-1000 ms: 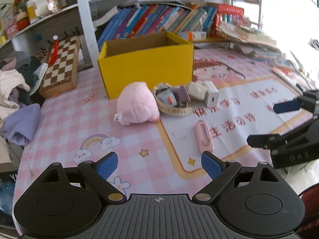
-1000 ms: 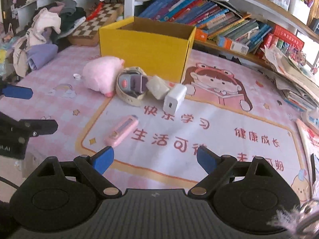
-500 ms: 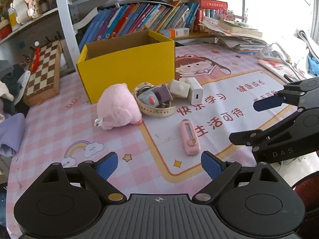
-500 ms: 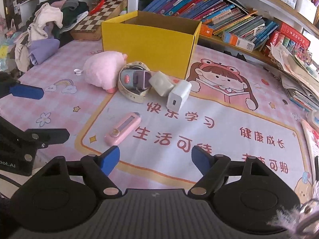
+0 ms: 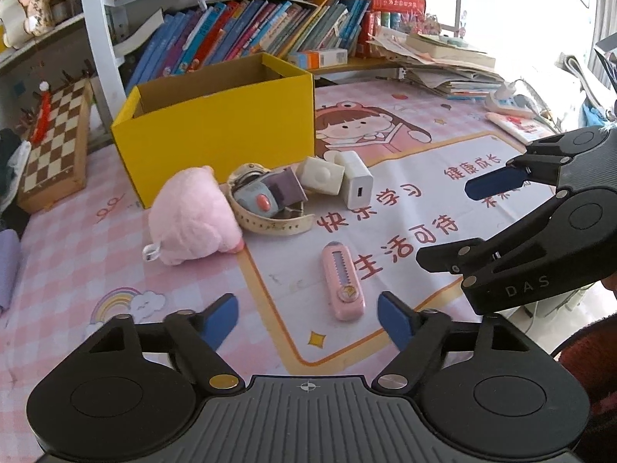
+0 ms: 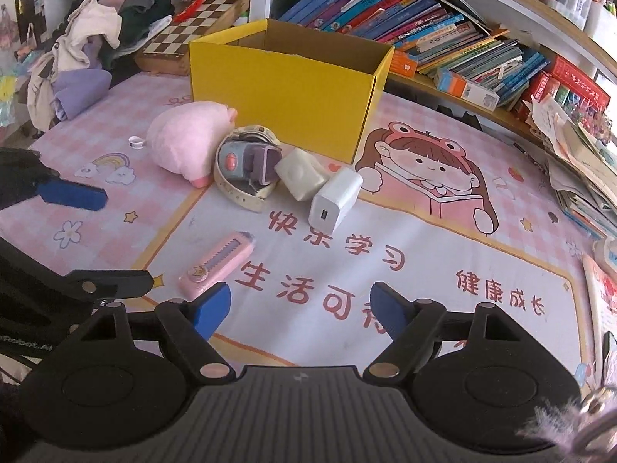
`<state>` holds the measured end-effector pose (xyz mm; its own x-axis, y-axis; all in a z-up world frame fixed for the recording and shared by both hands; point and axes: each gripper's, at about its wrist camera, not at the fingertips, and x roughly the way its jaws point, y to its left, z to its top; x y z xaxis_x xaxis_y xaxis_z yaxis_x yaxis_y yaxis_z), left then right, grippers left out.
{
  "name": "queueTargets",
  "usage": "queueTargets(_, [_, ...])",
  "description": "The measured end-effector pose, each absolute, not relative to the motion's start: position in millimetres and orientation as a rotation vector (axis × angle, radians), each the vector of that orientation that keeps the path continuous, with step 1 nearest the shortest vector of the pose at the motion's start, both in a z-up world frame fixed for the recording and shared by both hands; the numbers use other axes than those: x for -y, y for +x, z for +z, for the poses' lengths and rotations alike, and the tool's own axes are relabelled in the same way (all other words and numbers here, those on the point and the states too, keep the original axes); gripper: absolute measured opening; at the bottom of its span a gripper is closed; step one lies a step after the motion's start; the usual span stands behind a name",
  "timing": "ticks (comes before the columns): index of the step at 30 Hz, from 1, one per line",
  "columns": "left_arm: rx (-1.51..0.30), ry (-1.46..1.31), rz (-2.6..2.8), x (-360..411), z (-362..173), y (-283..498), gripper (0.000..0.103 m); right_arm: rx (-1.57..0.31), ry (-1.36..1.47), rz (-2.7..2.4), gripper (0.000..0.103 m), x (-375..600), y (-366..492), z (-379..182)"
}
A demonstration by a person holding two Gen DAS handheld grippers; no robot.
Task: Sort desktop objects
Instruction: 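Grasp the pink stick with the left tool while the right tool grasps the white adapter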
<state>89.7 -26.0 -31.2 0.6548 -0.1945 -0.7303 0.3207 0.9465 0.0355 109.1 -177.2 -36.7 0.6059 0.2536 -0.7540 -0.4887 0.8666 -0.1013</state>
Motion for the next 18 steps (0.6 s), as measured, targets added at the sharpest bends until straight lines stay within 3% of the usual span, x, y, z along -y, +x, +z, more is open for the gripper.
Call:
queueTargets(2, [-0.815, 0.174, -0.3, 29.6, -33.9, 94.5, 0.059, -0.816, -0.314, 0.439, 0.079, 178.2, 112.5, -37.2])
queueTargets(8, [-0.843, 0.212, -0.345, 45.0, -44.4, 108.5, 0.057, -0.817, -0.32, 0.446, 0.079, 180.7, 124.5, -37.7])
queueTargets(12, [-0.873, 0.22, -0.356, 51.0, -52.2, 118.4, 0.046, -0.824, -0.325, 0.453, 0.079, 181.4, 133.5, -39.0])
queueTargets(18, [-0.924, 0.191, -0.36, 51.7, -62.5, 131.0, 0.038, -0.84, -0.334, 0.47, 0.079, 180.1, 145.5, -42.1])
